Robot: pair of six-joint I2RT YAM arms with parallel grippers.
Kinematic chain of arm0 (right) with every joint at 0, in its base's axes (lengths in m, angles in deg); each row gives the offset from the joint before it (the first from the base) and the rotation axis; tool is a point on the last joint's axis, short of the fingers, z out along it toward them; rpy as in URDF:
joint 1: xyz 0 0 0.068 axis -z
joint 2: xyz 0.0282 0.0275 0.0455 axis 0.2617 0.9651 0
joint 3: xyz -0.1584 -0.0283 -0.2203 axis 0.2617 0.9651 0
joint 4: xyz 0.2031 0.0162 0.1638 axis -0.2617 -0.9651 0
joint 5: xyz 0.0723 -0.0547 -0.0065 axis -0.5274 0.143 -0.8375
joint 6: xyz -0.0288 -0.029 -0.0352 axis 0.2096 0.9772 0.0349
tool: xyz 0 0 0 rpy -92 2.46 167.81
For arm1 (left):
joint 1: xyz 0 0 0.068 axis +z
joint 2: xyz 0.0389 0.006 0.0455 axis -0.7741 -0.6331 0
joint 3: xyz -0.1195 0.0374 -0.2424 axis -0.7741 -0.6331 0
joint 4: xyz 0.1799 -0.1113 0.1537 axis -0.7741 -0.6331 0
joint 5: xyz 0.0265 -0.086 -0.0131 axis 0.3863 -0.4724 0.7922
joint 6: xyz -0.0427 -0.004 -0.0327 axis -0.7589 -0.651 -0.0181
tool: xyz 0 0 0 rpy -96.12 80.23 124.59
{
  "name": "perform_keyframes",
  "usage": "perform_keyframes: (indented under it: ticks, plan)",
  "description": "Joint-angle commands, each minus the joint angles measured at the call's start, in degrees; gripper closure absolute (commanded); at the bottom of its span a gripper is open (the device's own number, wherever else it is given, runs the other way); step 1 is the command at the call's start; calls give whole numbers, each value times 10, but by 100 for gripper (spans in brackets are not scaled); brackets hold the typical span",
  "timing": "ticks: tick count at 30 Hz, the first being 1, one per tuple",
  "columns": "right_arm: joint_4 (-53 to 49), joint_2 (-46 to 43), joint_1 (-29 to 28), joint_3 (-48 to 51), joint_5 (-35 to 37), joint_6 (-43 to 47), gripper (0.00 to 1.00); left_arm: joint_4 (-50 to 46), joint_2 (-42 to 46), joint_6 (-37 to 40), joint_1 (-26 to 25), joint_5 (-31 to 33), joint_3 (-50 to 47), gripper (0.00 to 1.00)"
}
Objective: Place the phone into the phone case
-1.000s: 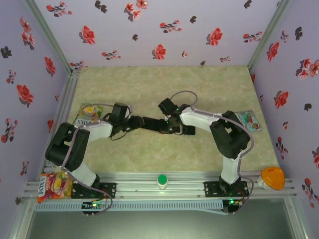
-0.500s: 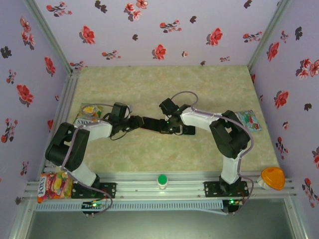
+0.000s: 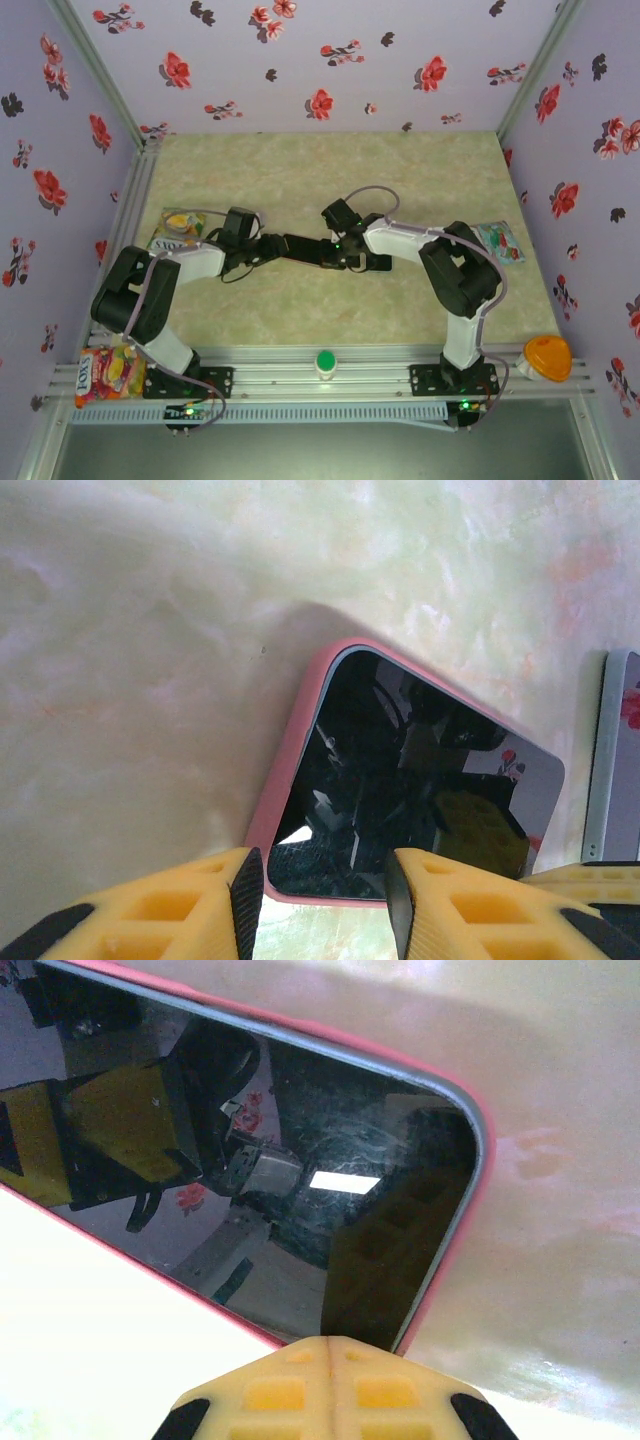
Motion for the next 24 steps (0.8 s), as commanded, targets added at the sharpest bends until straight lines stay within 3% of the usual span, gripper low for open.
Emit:
perform_keyframes:
  ticks: [1, 15, 24]
  plan:
    - [-4, 90, -14, 61, 26, -12, 100, 0, 8, 9, 3, -2, -3, 58]
    - [-55, -46, 10, -35, 9, -4, 98, -2, 5, 8, 4, -2, 6, 58]
    - [-51, 3, 63, -120, 16, 52, 93, 5, 23, -3, 3, 0, -11, 58]
